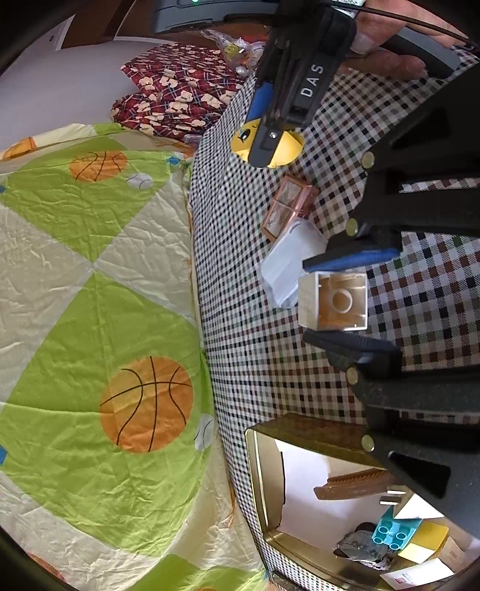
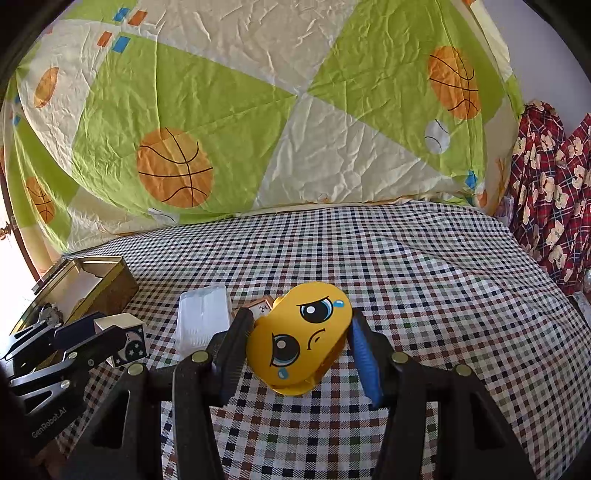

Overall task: Organize rigid objects
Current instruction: 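Carry the cream brick in the left tool and emoji block in the right tool toward the tin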

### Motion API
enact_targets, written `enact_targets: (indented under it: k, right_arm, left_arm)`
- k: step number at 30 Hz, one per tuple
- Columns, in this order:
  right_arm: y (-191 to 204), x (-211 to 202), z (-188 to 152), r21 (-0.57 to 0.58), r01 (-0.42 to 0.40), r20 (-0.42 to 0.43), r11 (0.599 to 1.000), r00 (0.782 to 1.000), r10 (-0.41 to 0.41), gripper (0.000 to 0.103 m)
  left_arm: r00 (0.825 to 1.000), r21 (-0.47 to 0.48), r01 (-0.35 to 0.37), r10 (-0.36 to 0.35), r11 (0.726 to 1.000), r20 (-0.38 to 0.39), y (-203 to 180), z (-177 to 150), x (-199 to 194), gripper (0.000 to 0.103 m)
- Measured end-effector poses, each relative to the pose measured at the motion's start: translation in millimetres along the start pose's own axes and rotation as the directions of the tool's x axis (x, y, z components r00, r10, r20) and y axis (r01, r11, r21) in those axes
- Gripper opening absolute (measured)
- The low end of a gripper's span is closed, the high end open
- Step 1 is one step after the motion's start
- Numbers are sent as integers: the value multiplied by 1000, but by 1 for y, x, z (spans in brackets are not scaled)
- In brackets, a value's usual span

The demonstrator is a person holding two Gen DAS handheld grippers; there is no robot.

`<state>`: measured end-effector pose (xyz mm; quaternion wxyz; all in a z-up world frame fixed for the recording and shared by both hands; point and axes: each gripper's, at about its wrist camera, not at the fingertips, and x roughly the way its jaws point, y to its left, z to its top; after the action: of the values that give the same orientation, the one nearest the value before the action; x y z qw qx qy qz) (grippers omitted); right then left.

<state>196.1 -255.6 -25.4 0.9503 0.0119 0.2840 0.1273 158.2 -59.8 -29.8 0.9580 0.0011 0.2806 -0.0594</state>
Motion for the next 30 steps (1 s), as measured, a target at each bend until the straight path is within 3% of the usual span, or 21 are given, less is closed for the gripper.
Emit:
enact_targets:
  k: [11,30]
  right_arm:
    - [6,-15,0,-35,-14,79,999,997,17,55]
    - [19,-45,-5,-86,22,234,996,972,-1,55]
  left_arm:
    - [994,45,-28,23,999,103,-9,-2,-21,31]
    - [976,5,-60,57,998,212,-5,-8,-43,31]
